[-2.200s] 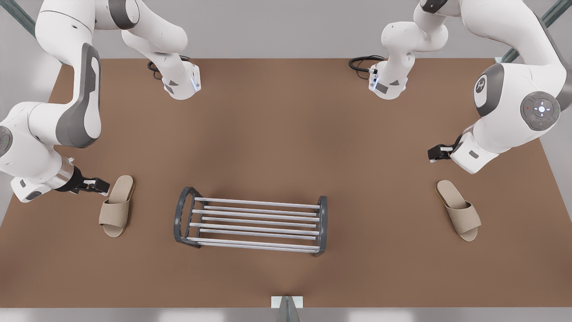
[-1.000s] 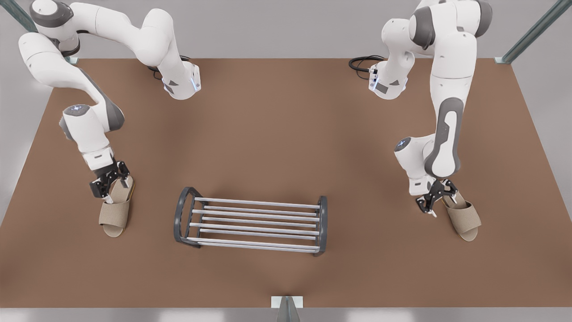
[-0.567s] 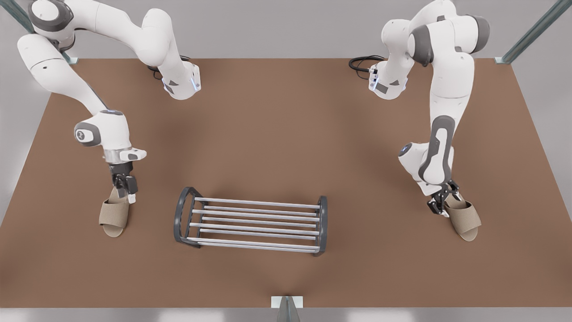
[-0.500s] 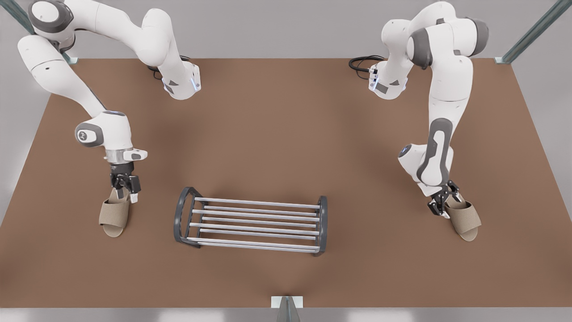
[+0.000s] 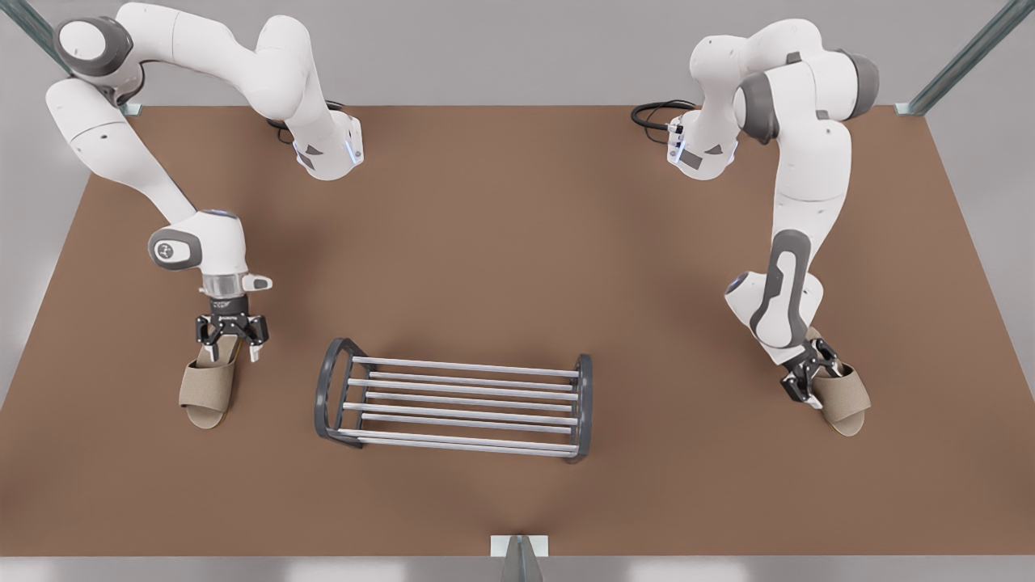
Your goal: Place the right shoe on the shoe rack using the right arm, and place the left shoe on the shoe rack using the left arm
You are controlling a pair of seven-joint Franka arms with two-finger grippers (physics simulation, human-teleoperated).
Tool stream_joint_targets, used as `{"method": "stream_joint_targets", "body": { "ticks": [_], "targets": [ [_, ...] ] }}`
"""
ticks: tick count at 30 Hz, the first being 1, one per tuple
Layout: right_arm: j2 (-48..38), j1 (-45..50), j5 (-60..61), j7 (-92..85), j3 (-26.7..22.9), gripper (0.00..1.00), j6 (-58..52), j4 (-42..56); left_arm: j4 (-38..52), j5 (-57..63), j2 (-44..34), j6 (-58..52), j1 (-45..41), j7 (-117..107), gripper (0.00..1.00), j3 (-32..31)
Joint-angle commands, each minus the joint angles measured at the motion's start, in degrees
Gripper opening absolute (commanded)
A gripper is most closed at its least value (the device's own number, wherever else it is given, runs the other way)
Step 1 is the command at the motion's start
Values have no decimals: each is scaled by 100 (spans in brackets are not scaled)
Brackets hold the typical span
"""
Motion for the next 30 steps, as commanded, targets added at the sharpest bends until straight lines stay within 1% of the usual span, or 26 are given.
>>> {"method": "stream_joint_targets", "body": {
  "ticks": [1, 4, 6, 10, 19, 24, 28, 29, 30],
  "targets": [
    [36, 10, -76, -1709, -3, 100, -119, 58, 49, 12, 33, -21, 3, -2446, 100, 0],
    [115, 19, -111, -1709, -74, 100, -110, 93, 163, 21, 50, -3, 12, -2437, 100, 0],
    [317, 63, -260, -1709, -170, 100, -119, 216, 295, 21, 191, 32, 20, -2437, 100, 0],
    [466, 133, -269, -1709, -188, 100, -101, 418, 295, 21, 296, 6, 12, -2446, 100, 0],
    [528, 467, -260, -1692, -171, 100, 39, 832, 647, 30, 507, 67, 29, -2428, 100, 0],
    [528, 467, -260, -1692, -206, 100, 39, 823, 849, 21, 578, 129, 29, -2402, 100, 9],
    [537, 485, -260, -1692, -276, 100, 39, 832, 849, 21, 586, 137, 29, -2393, 100, 0],
    [537, 485, -260, -1692, -311, 100, 39, 832, 849, 21, 622, 137, 29, -2393, 99, 9],
    [572, 502, -269, -1692, -311, 100, 39, 858, 849, 21, 630, 146, 29, -2393, 96, 0]
  ]
}}
